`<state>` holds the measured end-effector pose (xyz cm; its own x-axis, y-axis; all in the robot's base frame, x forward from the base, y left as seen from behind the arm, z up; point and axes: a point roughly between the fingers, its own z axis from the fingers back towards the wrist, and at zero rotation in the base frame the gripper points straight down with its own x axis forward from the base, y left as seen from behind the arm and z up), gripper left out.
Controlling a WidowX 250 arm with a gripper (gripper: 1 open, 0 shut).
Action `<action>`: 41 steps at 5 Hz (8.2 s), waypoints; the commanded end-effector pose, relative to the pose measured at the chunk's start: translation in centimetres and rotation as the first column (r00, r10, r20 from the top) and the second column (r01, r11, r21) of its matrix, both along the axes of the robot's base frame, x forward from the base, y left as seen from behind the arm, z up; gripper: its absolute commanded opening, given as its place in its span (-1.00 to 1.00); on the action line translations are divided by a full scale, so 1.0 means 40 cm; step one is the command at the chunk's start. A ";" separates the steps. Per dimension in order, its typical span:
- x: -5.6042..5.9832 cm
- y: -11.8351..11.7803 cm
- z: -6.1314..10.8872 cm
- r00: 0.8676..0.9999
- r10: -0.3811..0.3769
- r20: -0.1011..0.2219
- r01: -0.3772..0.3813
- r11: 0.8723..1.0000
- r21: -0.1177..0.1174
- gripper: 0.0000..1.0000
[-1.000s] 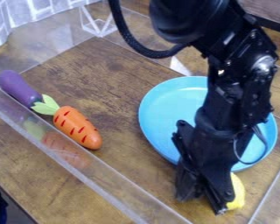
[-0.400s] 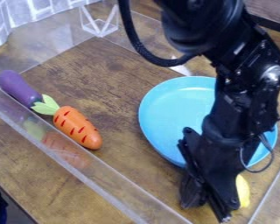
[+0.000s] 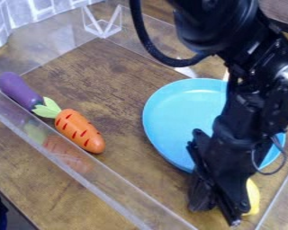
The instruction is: Put the lemon on the blue tray
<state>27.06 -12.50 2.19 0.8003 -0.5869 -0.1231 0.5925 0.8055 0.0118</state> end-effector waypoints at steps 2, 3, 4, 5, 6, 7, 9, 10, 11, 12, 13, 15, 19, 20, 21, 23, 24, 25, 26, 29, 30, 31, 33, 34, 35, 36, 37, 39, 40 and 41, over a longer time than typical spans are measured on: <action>0.023 -0.026 0.045 0.999 -0.038 0.038 0.039 0.999 -0.018 -1.00; 0.021 -0.030 0.048 0.998 -0.048 0.035 0.049 0.999 -0.020 -1.00; 0.020 -0.035 0.051 0.998 -0.060 0.032 0.060 0.998 -0.022 -1.00; 0.019 -0.038 0.059 0.997 -0.069 0.030 0.070 0.997 -0.025 -1.00; 0.024 -0.038 0.067 0.997 -0.075 0.029 0.076 0.997 -0.025 -1.00; 0.028 -0.038 0.070 0.997 -0.078 0.028 0.078 0.997 -0.028 -1.00; 0.034 -0.046 0.043 0.996 -0.082 0.021 0.083 0.996 -0.027 -1.00; 0.040 -0.049 0.040 0.996 -0.086 0.019 0.086 0.996 -0.026 -1.00; 0.050 -0.035 0.094 0.998 -0.047 0.035 0.047 0.999 -0.013 -1.00; 0.056 -0.017 0.139 0.998 -0.021 0.051 0.022 1.000 -0.008 -1.00; 0.054 0.010 0.214 0.997 0.023 0.073 -0.024 1.000 0.001 -1.00; 0.046 0.025 0.223 0.995 0.057 0.085 -0.058 0.998 0.002 1.00; -0.010 -0.054 0.066 0.999 -0.007 0.039 0.008 1.000 -0.018 1.00; -0.004 -0.054 0.048 0.999 0.012 0.031 -0.011 1.000 -0.017 1.00; 0.007 -0.051 0.039 0.999 0.030 0.027 -0.029 0.999 -0.015 -1.00; 0.045 -0.025 0.081 0.997 0.064 0.042 -0.065 0.998 0.002 -1.00; 0.077 -0.002 0.130 0.992 0.103 0.072 -0.104 0.994 0.015 -1.00; 0.082 0.014 0.152 0.986 0.138 0.094 -0.140 0.990 0.013 -1.00; 0.082 0.009 0.148 0.987 0.131 0.097 -0.132 0.991 0.004 -1.00; 0.084 -0.007 0.131 0.989 0.108 0.105 -0.106 0.994 -0.020 -1.00; 0.083 -0.011 0.128 0.989 0.102 0.107 -0.100 0.995 -0.030 -1.00; 0.087 -0.005 0.133 0.990 0.094 0.108 -0.093 0.996 -0.018 -1.00; 0.096 0.006 0.141 0.991 0.079 0.108 -0.079 0.997 0.002 -1.00; 0.101 0.012 0.147 0.992 0.071 0.109 -0.072 0.997 0.011 -1.00; 0.109 0.019 0.151 0.992 0.064 0.109 -0.066 0.998 0.020 -1.00; 0.112 0.024 0.151 0.992 0.057 0.108 -0.061 0.998 0.028 -1.00; 0.114 0.029 0.152 0.993 0.049 0.106 -0.053 0.998 0.039 -1.00; 0.118 0.042 0.150 0.994 0.043 0.099 -0.049 0.997 0.061 -1.00; 0.120 0.047 0.147 0.995 0.043 0.094 -0.049 0.996 0.070 -1.00; 0.123 0.052 0.142 0.995 0.043 0.089 -0.050 0.996 0.080 -1.00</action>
